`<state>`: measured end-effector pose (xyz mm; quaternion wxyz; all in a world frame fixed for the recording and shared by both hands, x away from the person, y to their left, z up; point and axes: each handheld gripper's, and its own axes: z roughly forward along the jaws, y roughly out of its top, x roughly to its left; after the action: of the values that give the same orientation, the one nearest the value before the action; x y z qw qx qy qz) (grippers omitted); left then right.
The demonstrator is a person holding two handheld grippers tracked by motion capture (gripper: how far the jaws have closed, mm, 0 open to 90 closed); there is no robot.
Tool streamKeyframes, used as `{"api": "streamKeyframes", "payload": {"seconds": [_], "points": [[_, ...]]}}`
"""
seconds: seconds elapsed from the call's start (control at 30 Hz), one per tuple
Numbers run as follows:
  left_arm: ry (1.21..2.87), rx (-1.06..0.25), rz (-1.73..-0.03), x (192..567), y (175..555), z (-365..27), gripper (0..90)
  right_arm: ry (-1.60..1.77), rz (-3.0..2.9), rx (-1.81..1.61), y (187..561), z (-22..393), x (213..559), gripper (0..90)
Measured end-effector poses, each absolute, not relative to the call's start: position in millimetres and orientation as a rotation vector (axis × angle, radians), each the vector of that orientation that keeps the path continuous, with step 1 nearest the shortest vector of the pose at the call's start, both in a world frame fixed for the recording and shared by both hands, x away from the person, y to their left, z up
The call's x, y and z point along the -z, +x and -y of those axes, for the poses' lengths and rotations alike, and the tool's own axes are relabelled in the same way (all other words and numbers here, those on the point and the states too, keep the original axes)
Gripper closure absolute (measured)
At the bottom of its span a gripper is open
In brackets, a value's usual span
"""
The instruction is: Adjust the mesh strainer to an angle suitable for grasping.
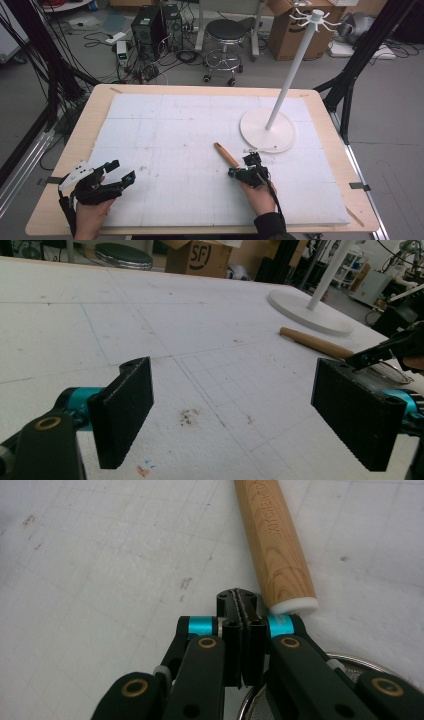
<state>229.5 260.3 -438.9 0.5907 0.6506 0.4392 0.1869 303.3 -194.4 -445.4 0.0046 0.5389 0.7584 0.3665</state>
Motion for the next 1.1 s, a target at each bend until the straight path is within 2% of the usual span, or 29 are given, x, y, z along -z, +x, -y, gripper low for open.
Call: {"api": "streamKeyframes", "payload": {"seconds": [1.1], "points": [[1.518,-0.435,-1.023,439.2,228.6,-259.2,17.9,1.741,-2.319,-1.136,301.0,237.3,445.6,89.8]]}}
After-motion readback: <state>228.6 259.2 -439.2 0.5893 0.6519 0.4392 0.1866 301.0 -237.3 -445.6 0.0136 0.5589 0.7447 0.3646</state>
